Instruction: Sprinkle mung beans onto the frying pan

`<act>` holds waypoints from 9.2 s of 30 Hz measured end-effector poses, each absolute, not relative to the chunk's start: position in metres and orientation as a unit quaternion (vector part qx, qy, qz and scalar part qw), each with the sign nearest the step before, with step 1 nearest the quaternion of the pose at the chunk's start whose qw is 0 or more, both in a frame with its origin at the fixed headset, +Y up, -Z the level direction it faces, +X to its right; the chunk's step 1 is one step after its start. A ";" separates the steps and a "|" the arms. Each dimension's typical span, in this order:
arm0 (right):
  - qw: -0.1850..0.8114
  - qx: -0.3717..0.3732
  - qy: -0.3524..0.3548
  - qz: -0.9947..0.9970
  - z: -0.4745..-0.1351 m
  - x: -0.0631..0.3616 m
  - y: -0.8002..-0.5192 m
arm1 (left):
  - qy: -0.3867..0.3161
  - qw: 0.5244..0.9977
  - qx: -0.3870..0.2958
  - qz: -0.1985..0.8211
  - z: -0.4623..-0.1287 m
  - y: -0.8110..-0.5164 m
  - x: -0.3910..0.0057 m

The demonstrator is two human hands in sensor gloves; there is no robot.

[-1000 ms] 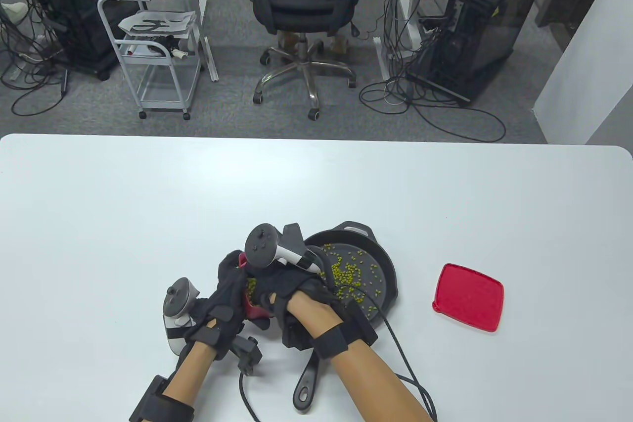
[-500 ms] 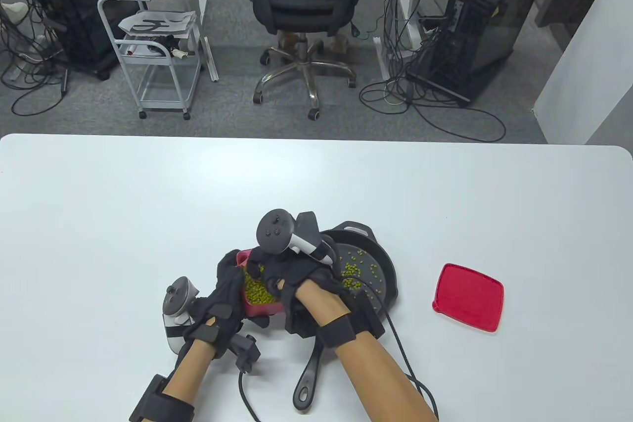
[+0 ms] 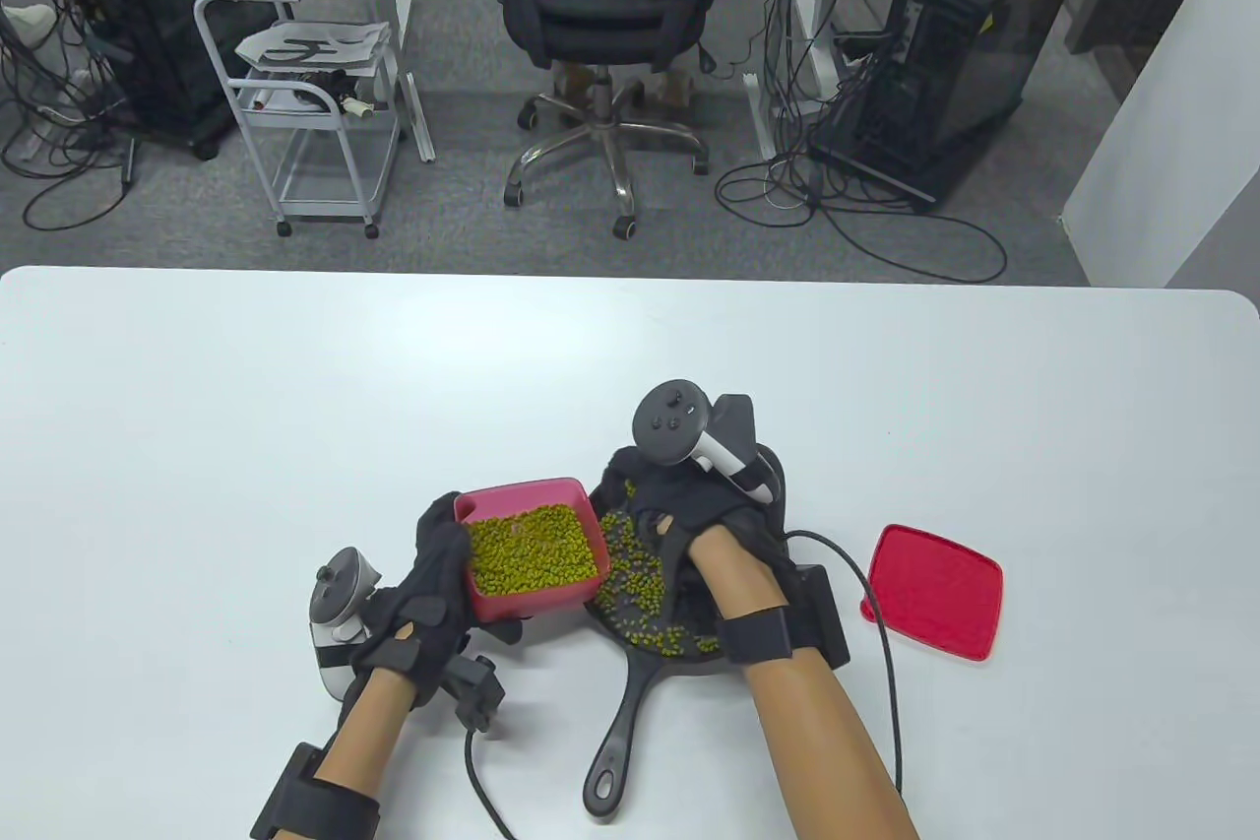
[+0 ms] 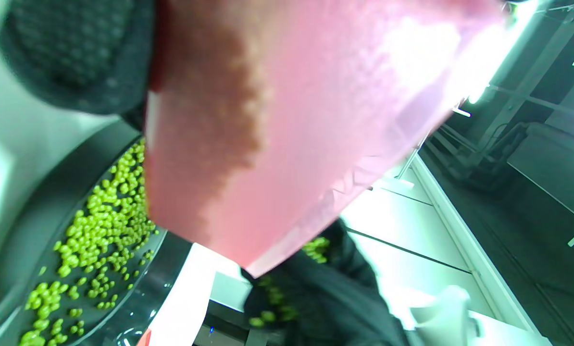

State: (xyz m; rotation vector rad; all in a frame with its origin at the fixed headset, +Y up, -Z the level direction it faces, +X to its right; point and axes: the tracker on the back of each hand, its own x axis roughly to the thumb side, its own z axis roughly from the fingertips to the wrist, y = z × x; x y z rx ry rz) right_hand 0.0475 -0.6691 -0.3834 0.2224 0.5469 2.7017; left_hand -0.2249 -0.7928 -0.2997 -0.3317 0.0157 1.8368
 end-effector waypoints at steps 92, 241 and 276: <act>0.162 0.210 0.328 0.906 -0.350 -0.060 -0.675 | -0.003 0.600 -0.143 0.787 -0.293 -0.793 -0.207; 0.256 0.185 0.187 0.930 -0.376 -0.019 -0.639 | -0.002 0.598 -0.125 0.792 -0.298 -0.790 -0.217; 0.097 0.018 0.239 0.966 -0.410 0.108 -0.707 | 0.012 0.596 -0.126 0.793 -0.303 -0.789 -0.231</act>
